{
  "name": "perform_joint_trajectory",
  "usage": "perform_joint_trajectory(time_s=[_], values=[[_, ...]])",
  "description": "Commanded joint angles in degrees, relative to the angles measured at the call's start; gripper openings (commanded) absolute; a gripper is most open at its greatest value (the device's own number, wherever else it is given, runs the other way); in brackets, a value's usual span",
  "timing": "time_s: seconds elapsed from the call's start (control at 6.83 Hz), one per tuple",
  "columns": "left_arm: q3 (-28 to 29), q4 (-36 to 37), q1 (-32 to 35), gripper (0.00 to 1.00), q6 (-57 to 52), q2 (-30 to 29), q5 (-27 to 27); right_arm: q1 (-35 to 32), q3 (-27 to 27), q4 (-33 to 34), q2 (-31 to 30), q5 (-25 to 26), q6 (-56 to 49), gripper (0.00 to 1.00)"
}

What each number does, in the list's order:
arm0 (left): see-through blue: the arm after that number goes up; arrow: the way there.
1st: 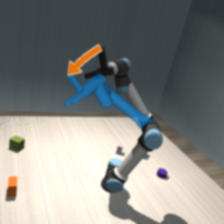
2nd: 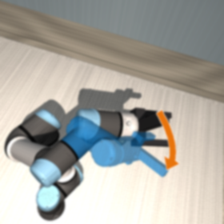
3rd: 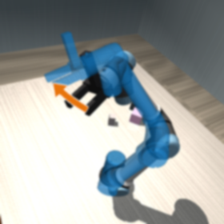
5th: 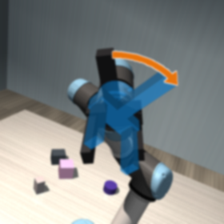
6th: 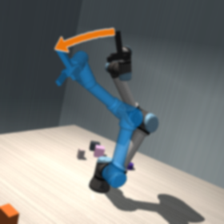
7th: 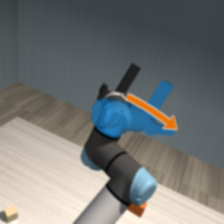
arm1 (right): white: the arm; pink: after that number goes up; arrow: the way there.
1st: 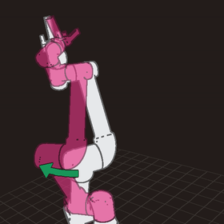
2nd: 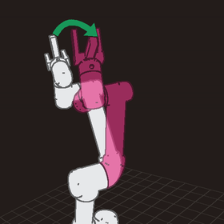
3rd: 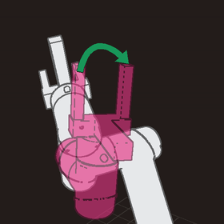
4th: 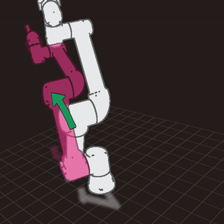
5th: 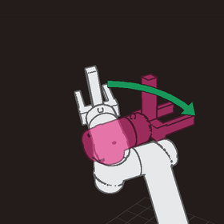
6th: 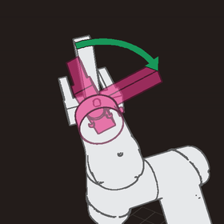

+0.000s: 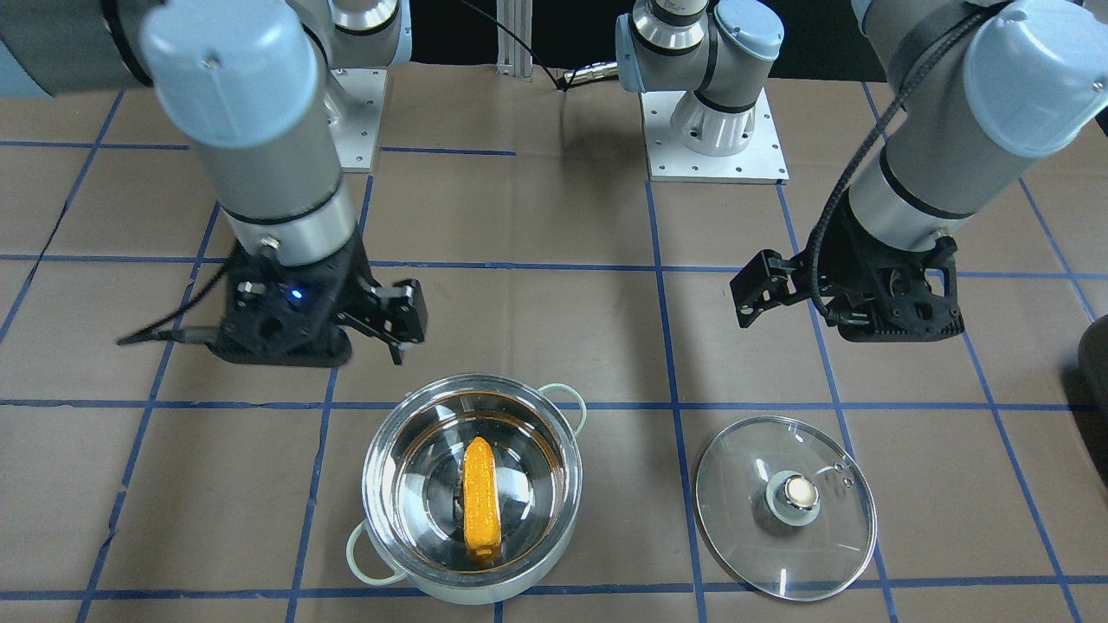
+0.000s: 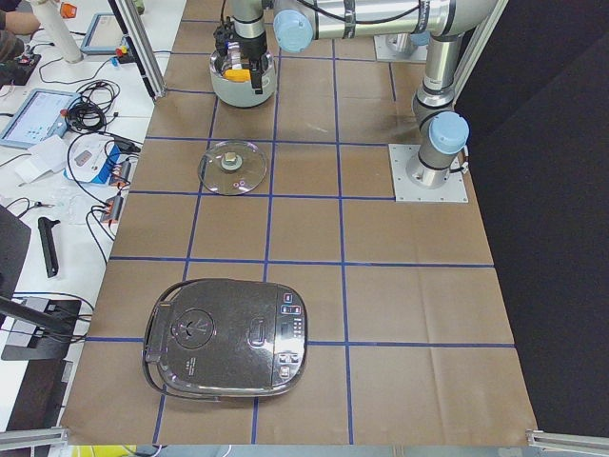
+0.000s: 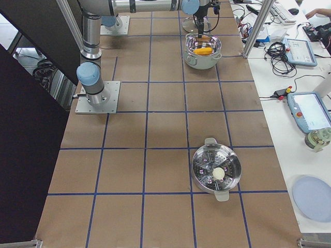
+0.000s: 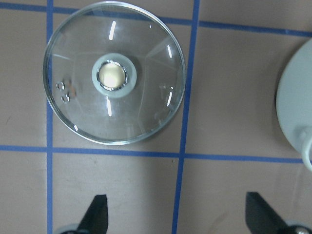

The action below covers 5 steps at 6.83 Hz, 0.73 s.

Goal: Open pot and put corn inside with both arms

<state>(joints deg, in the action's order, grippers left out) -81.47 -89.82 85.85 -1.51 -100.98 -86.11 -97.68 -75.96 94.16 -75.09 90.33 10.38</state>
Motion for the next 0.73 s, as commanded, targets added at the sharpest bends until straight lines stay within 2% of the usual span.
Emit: perform_joint_trajectory(time_s=[0.0,0.15,0.44,0.59], values=[[-0.96,0.25,2.38,1.00,-0.25,1.56,-0.02,3.90,-11.59,-4.44,-12.21,-1.47,-2.73,0.86],[-1.32,0.09,2.56,1.00,-0.34,2.01,-0.11,3.82,-16.97,0.19,-15.05,-1.74,-2.82,0.88],[-2.81,0.09,2.65,1.00,-0.60,2.98,-0.28,3.46,-14.67,-0.64,-15.08,-1.48,-3.00,0.98],[-1.86,0.43,2.56,1.00,-0.60,2.98,-0.28,3.64,-14.65,-0.73,-14.99,-1.65,-3.00,0.98]])
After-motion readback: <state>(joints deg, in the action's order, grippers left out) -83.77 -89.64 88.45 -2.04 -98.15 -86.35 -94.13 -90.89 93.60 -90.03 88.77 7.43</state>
